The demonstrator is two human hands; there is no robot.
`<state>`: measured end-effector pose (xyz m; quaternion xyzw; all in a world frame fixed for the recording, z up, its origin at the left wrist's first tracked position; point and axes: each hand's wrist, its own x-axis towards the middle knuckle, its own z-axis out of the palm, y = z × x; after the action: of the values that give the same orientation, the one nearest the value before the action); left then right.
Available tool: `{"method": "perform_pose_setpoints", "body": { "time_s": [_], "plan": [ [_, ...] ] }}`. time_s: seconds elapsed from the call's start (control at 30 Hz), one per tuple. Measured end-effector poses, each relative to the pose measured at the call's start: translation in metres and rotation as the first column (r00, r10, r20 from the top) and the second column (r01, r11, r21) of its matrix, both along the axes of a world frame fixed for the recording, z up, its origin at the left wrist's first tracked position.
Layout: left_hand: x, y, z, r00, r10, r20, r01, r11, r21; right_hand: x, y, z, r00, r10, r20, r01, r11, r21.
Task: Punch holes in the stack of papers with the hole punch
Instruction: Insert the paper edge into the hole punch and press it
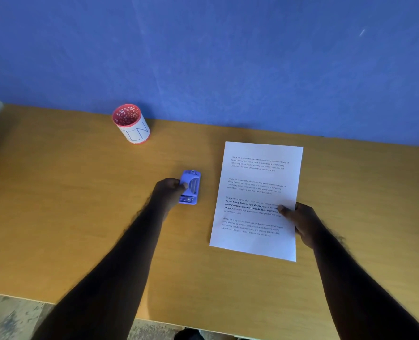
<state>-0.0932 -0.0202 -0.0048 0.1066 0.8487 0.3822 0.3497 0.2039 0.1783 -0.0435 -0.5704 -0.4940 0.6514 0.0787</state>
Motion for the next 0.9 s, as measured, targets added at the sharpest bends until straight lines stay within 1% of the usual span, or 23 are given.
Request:
{"method": "perform_pose_setpoints", "body": {
  "time_s": [0.13,0.2,0.57,0.9],
  "plan": [
    [0.026,0.017,-0.002,0.994,-0.103,-0.048,0.104,0.994,0.021,0.0,0.0,0.0,1.0,-0.006,-0.003,0.006,1.0,-0.006],
    [0.035,0.022,-0.001,0.991,-0.12,-0.056,0.121,0.992,0.016,0.001,0.0,0.0,1.0,-0.015,-0.013,0.014,1.0,-0.01],
    [0.05,0.03,-0.001,0.992,-0.11,-0.068,0.111,0.994,0.014,0.0,-0.002,0.003,0.999,-0.018,-0.035,0.017,1.0,-0.001],
    [0.049,0.031,-0.005,0.992,-0.101,-0.073,0.102,0.995,0.011,-0.001,-0.001,0.005,0.999,-0.027,-0.044,0.026,0.999,-0.02]
  ]
}}
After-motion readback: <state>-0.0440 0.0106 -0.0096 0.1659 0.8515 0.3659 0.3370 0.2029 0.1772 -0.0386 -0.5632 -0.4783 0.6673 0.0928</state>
